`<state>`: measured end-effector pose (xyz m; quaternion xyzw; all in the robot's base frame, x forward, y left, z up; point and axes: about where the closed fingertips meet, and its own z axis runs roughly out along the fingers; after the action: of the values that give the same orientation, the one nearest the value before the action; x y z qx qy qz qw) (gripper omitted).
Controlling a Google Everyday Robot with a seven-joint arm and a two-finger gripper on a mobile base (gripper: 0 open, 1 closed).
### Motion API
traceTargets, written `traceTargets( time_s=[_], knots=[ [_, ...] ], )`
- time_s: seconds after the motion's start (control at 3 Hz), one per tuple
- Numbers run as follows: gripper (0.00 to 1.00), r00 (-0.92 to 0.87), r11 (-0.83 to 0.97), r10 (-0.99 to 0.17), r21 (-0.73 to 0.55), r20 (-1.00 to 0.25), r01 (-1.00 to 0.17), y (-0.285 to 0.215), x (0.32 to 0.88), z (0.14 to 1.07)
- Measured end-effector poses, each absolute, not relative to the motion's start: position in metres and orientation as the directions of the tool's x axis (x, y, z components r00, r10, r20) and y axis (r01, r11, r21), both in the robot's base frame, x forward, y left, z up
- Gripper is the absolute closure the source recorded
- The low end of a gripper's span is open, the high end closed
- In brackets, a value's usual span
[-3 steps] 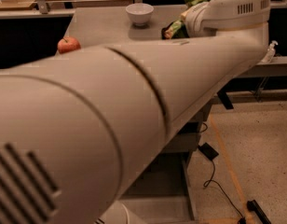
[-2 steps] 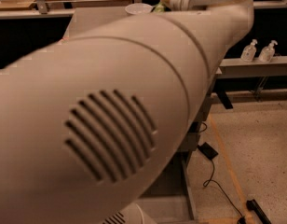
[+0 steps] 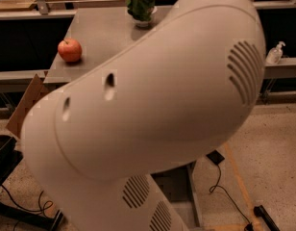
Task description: Pick green rice chip bag from bottom drawer and place on counter
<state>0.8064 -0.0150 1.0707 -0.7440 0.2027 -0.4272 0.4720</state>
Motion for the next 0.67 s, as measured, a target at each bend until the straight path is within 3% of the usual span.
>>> traceTargets(
  time_s=[0.67],
  knots=[
    [1.00, 0.693, -0.209, -0.699, -0.977, 0.178, 0.040, 0.006, 0.865, 1.038]
  ],
)
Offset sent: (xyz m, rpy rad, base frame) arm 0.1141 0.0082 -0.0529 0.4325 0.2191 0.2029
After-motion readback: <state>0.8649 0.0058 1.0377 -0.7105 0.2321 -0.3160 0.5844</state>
